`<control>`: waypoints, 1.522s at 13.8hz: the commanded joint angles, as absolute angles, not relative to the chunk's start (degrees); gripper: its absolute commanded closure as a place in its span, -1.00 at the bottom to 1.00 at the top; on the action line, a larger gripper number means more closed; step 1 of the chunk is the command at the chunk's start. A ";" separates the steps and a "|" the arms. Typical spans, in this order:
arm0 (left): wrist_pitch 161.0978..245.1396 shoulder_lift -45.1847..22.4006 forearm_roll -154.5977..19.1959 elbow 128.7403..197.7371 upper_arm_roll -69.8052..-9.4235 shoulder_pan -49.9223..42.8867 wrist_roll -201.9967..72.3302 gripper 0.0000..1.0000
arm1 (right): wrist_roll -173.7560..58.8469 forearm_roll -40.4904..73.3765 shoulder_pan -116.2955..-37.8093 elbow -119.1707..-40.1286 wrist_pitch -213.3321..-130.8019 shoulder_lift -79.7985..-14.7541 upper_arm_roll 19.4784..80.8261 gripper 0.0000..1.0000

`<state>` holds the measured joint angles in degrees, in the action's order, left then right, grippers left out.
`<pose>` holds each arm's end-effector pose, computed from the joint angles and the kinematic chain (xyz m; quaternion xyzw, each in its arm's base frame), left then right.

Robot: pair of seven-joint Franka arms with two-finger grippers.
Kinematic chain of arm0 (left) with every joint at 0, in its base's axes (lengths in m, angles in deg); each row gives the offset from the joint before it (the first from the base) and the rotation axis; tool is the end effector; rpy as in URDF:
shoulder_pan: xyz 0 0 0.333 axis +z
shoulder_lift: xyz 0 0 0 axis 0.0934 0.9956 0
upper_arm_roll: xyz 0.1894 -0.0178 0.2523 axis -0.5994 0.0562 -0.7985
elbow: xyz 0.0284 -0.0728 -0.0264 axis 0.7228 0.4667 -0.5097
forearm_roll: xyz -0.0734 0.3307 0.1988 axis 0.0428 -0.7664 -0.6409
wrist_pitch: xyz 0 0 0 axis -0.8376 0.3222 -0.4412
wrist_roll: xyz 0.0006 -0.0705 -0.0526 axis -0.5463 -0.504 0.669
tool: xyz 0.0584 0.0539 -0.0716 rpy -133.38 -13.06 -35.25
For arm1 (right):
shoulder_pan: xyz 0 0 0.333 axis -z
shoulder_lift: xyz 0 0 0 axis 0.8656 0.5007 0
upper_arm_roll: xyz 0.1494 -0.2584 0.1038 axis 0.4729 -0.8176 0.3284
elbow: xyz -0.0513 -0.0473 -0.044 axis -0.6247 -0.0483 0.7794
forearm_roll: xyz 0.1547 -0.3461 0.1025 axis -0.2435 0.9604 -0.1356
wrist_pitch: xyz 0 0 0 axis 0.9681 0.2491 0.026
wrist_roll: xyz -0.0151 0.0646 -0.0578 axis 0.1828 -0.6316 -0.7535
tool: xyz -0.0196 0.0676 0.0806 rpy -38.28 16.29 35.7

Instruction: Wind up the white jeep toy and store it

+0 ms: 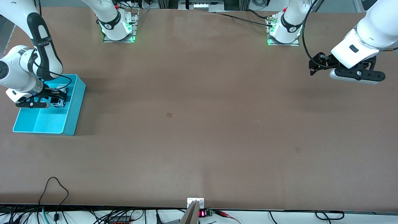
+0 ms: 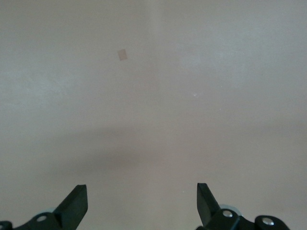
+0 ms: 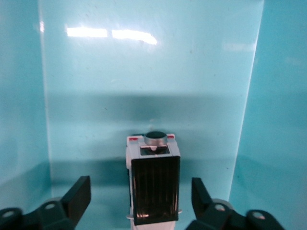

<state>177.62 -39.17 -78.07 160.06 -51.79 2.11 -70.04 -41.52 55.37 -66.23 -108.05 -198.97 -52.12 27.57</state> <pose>0.5353 -0.0863 0.5948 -0.9971 0.0707 0.0232 0.0162 0.5085 -0.2047 0.2427 0.9960 0.0170 -0.0439 0.0753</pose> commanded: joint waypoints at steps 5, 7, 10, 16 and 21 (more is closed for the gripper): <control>176.40 -38.68 -78.45 158.54 -51.61 2.46 -69.53 -1.00 | -40.43 55.31 -73.39 -90.60 -174.06 -57.11 27.56 -1.00; 176.40 -38.68 -78.45 158.62 -51.61 2.46 -69.53 -1.00 | -40.86 54.26 -73.93 -87.43 -170.98 -58.25 27.56 -1.00; 176.48 -38.68 -78.45 158.54 -51.61 2.46 -69.53 -1.00 | -42.52 53.46 -73.67 -82.68 -164.23 -59.31 30.09 -1.00; 176.40 -38.68 -78.45 158.62 -52.40 2.72 -69.53 -1.00 | -56.40 53.20 -63.57 -80.91 -157.18 -68.26 48.37 -1.00; 175.52 -38.77 -78.36 158.71 -52.23 2.63 -69.53 -1.00 | -61.67 52.59 -62.94 -80.12 -154.81 -72.58 51.56 -1.00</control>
<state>176.97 -39.12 -78.07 160.01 -52.53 2.49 -69.92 -58.91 53.69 -64.48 -80.35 -156.76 -71.39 50.08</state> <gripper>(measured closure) 0.000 0.000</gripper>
